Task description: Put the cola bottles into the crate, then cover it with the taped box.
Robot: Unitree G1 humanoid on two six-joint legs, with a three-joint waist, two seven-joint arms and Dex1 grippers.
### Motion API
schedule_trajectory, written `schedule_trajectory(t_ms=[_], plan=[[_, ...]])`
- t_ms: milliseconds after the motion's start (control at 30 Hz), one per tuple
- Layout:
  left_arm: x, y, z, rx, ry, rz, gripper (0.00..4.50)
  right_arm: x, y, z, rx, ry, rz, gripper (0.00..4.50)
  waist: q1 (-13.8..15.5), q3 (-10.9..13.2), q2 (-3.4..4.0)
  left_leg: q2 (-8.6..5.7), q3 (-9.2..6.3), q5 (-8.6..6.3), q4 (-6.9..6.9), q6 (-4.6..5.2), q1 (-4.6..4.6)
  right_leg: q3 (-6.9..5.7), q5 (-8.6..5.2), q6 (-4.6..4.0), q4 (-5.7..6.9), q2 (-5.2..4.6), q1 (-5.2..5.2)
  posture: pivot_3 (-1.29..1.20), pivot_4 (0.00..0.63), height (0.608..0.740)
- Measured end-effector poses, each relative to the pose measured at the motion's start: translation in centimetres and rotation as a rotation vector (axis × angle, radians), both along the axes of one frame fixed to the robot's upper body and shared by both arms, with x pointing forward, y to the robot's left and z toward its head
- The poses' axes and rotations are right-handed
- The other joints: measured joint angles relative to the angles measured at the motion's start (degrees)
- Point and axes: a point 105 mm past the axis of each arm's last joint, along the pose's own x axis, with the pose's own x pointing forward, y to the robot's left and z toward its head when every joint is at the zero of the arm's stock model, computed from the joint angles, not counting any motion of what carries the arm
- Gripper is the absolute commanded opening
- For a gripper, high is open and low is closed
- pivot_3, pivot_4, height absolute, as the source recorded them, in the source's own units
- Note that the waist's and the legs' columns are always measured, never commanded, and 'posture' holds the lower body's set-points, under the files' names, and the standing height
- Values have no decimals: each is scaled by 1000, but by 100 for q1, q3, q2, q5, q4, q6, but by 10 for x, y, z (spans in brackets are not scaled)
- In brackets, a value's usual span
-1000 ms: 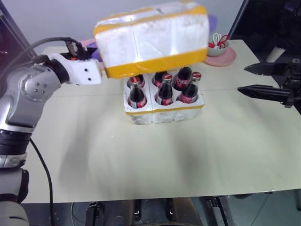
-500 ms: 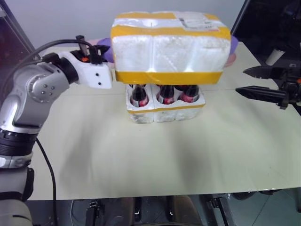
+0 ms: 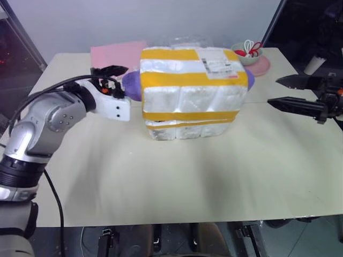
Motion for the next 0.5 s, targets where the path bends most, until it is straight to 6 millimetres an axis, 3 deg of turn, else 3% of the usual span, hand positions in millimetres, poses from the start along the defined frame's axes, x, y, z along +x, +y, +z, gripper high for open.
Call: schedule_trajectory(t_ms=[133,233,367,500], plan=[[0,12,5,-173,39,-19,3707,-1,-1,-2,0,6,-1,4500,-1,0,0,0,0,-1,0,0,-1,-1,0,-1,-1,-3,-3,0,150,740],[-4,26,17,-407,133,-43,3707,-1,-2,-5,-1,18,-5,4500,-3,0,0,0,0,-1,-1,-1,-1,-2,1,-1,-2,-5,-3,0,150,740],[-6,52,18,-683,390,-52,3707,-1,-2,-5,-1,18,-3,4500,-13,0,0,0,0,-1,0,-1,-1,-3,0,-2,-2,-5,-4,0,150,740],[-12,72,18,-737,539,-48,3707,-1,-4,-4,0,13,-5,4500,-20,0,1,0,0,-2,-1,-2,-1,-4,1,-3,-6,-6,-3,0,150,740]])
